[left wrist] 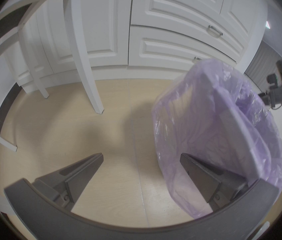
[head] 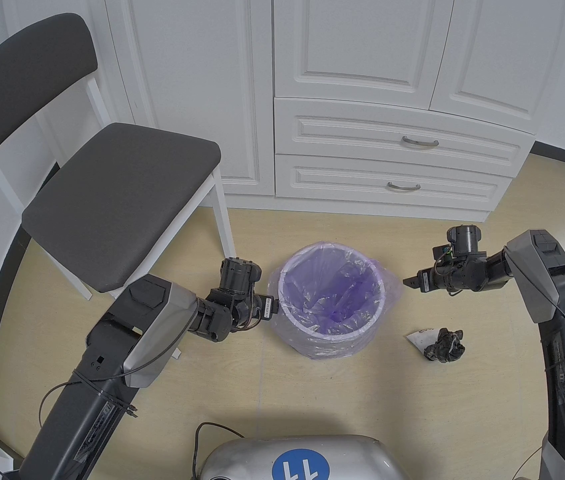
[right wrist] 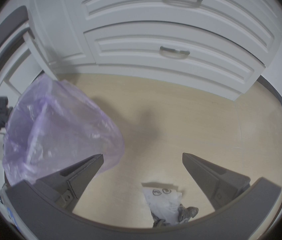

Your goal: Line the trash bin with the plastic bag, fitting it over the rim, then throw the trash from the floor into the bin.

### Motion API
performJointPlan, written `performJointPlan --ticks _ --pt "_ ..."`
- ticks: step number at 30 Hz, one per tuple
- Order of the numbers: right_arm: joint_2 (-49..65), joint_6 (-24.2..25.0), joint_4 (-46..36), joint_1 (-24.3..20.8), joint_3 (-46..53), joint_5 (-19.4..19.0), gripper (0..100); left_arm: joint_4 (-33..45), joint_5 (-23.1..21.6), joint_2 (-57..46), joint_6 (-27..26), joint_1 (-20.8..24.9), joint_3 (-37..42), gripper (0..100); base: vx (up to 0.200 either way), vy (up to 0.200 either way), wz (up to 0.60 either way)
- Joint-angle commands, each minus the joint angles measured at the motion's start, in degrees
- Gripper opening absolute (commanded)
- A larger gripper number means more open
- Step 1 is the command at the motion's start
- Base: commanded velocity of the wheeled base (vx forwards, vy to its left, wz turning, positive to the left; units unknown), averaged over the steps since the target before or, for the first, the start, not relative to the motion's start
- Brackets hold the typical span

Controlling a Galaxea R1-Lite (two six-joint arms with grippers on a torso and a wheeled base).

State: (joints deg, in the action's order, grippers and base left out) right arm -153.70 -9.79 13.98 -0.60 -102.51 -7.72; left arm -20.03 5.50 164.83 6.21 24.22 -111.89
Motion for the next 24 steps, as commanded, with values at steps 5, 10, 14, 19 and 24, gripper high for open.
performJointPlan --ticks 5,10,14,19,24 --pt "-7.0 7.9 -1.0 -2.0 -9.5 0.2 100 0.7 -0.7 4.4 -0.3 -0.8 -2.7 100 0.0 0.0 0.0" --pt "-9.3 8.3 -4.6 -3.4 -9.9 -0.5 100 0.2 -0.7 4.5 -0.3 -0.8 -2.7 100 0.0 0.0 0.0" --pt "-12.7 8.3 -7.3 -4.2 -12.1 -0.7 100 -0.6 -0.7 4.7 -0.3 -0.8 -2.7 100 0.0 0.0 0.0" --pt "-15.9 7.6 -5.9 -5.5 -12.1 -4.9 100 -1.1 -0.8 4.8 -0.2 -0.8 -2.7 100 0.0 0.0 0.0" --pt "-17.9 7.6 -2.0 -6.3 -12.1 -5.4 100 -1.1 -0.8 4.8 -0.3 -0.8 -2.7 100 0.0 0.0 0.0"
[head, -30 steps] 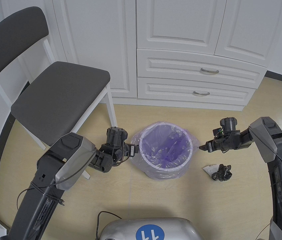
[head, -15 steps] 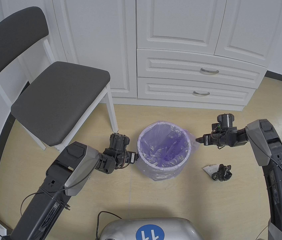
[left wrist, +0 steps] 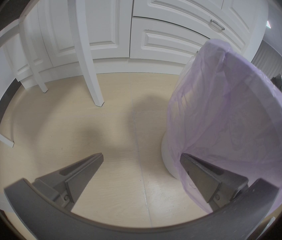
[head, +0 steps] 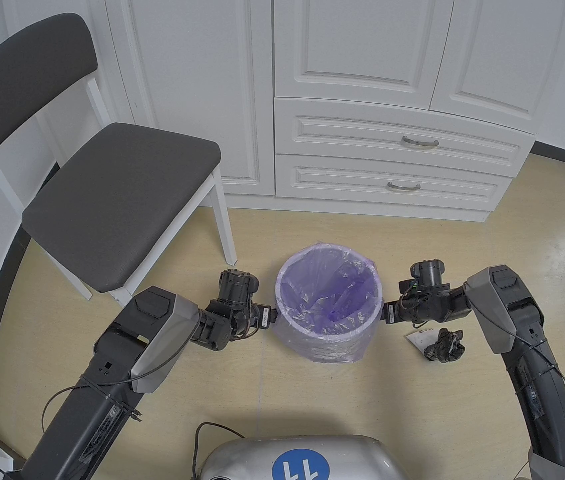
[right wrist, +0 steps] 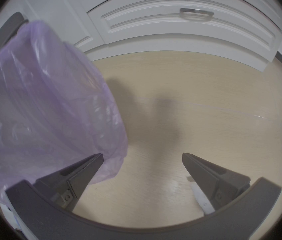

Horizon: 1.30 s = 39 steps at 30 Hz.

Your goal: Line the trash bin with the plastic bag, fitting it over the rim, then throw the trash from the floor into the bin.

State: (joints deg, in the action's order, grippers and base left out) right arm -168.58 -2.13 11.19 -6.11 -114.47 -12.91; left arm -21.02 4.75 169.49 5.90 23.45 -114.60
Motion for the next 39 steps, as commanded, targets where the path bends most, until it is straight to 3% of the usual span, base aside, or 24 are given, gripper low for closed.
performJointPlan --ticks 1,10,12,14,17,19,20,21,22,23,28,31,34,36,39 --pt "-3.1 -0.1 0.9 -0.7 -0.1 -0.2 100 -0.1 0.0 0.1 0.0 0.0 0.0 100 0.0 0.0 0.0" --pt "-2.9 0.2 1.2 -0.6 -0.1 1.2 100 -1.9 0.7 0.0 0.1 -0.1 0.0 100 0.0 0.0 0.0" --pt "-0.9 0.6 0.6 0.0 -0.1 3.1 100 -1.9 0.9 -1.3 0.1 -0.4 0.0 100 0.0 0.0 0.0" --pt "3.0 -0.1 -0.1 1.0 0.5 3.4 100 -2.0 1.5 -3.5 0.0 -0.5 3.4 100 0.0 0.0 0.0" --pt "10.4 -4.0 0.4 2.5 10.1 3.1 100 -3.2 2.7 -7.6 -0.2 -0.6 10.8 100 0.0 0.0 0.0" --pt "21.0 -11.9 0.5 4.9 21.0 1.2 100 -8.0 2.7 -12.6 0.1 -1.0 19.5 100 0.0 0.0 0.0" --pt "21.0 -11.9 0.5 4.9 21.0 1.2 100 -8.0 2.7 -12.6 0.1 -1.0 19.5 100 0.0 0.0 0.0" --pt "27.3 -14.0 0.5 5.7 27.0 -2.3 100 -11.4 2.8 -16.0 0.3 -1.0 25.7 100 0.0 0.0 0.0" --pt "27.3 -14.0 0.5 5.7 27.0 -2.3 100 -11.4 2.8 -16.0 0.3 -1.0 25.7 100 0.0 0.0 0.0" --pt "32.5 -13.9 0.7 5.8 31.4 -4.7 100 -13.6 2.8 -19.9 0.3 -1.0 32.2 100 0.0 0.0 0.0" --pt "39.3 -12.4 4.5 5.1 38.3 -4.6 100 -15.9 3.0 -26.2 0.6 -0.3 42.4 100 0.0 0.0 0.0" --pt "40.3 -4.4 15.5 -0.8 42.0 0.8 100 -20.3 3.7 -30.4 2.5 -0.3 49.3 100 0.0 0.0 0.0" --pt "36.7 -2.7 20.0 -7.4 38.4 15.1 100 -24.7 3.8 -34.0 5.4 -0.3 56.2 100 0.0 0.0 0.0" --pt "36.5 -2.9 18.0 -11.1 35.5 19.0 100 -28.6 3.4 -35.4 6.4 -0.4 60.5 100 0.0 0.0 0.0" --pt "37.5 -2.5 10.3 -15.2 33.1 18.8 100 -35.2 3.2 -35.7 7.5 -0.9 64.8 100 0.0 0.0 0.0"
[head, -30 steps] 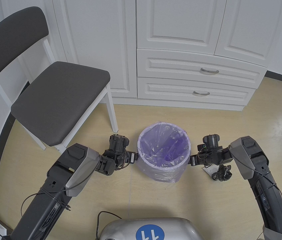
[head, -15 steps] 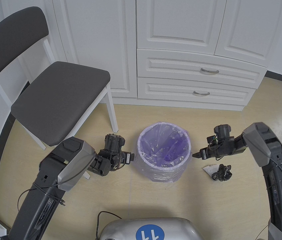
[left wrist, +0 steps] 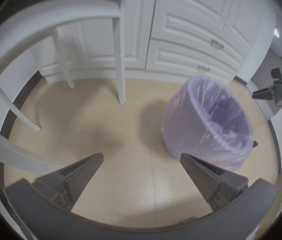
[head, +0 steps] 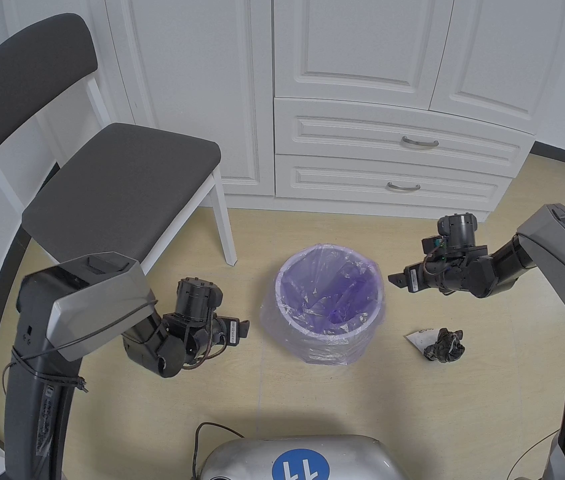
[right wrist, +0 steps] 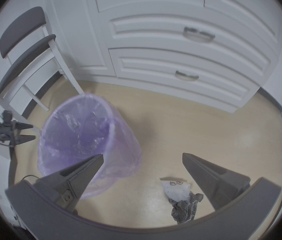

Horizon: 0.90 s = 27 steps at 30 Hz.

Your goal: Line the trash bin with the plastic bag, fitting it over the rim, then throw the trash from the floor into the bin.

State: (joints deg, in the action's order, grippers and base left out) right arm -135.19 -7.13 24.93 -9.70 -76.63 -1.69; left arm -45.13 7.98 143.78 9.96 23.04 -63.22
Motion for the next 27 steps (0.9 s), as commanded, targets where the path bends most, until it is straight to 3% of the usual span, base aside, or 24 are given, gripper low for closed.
performJointPlan --ticks 1,5,11,15,20,25,27 --pt "4.2 3.1 -6.6 -13.2 -6.9 7.5 100 -14.6 0.0 -9.8 3.9 -0.6 15.0 100 0.0 0.0 0.0" --pt "1.9 6.7 -14.1 -17.4 -14.0 7.6 100 -23.1 -1.2 -8.3 5.1 -0.7 17.0 100 0.0 0.0 0.0" --pt "-5.8 5.3 -27.5 -18.6 -25.6 10.0 100 -24.6 -1.5 -7.9 4.5 -0.7 15.4 100 0.0 0.0 0.0" --pt "-11.9 4.4 -29.9 -18.7 -31.7 14.2 100 -24.8 -1.0 -10.1 4.5 -0.3 15.9 100 0.0 0.0 0.0" --pt "-15.3 1.9 -30.5 -18.5 -32.4 16.6 100 -26.0 -1.0 -11.5 4.4 -0.3 17.3 100 0.0 0.0 0.0" --pt "-17.6 -1.8 -30.0 -17.9 -32.6 23.3 100 -28.3 -0.8 -11.7 4.2 -0.1 17.7 100 0.0 0.0 0.0" --pt "-17.6 -2.4 -30.0 -17.9 -32.4 24.2 100 -29.1 -0.7 -11.7 3.8 0.0 18.1 100 0.0 0.0 0.0"
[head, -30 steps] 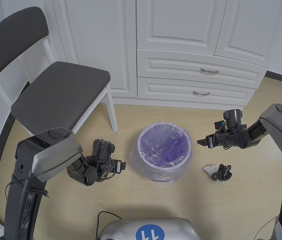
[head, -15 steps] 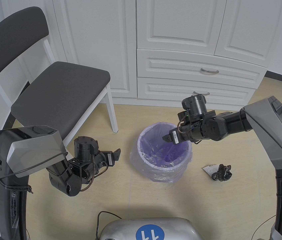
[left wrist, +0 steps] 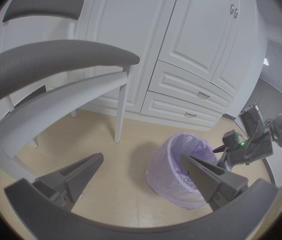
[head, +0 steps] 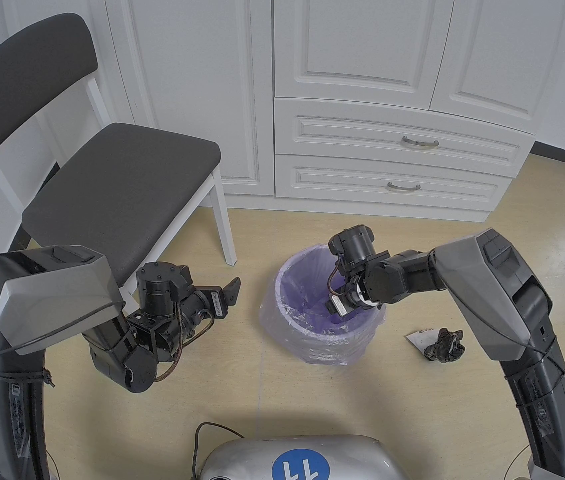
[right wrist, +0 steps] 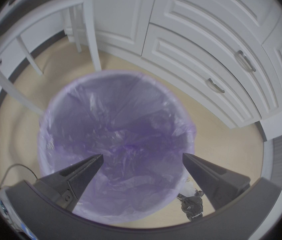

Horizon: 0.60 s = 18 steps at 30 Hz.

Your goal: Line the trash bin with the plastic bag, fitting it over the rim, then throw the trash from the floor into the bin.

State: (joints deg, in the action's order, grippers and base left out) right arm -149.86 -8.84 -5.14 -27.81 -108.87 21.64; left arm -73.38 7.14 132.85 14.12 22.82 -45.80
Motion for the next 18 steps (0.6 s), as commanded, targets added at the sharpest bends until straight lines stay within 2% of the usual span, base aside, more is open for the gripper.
performJointPlan --ticks 1,9,18 --pt "-2.7 -1.1 0.0 0.3 0.2 1.0 100 -1.2 0.2 -0.8 -0.7 0.2 1.0 100 0.0 0.0 0.0" --pt "4.2 -7.6 1.5 0.2 12.1 0.9 100 -3.8 -0.1 -3.0 -1.5 1.0 3.7 100 0.0 0.0 0.0" --pt "8.2 -11.9 13.0 -0.4 24.9 0.8 100 -3.9 -0.5 -4.3 -1.6 2.0 4.9 100 0.0 0.0 0.0"
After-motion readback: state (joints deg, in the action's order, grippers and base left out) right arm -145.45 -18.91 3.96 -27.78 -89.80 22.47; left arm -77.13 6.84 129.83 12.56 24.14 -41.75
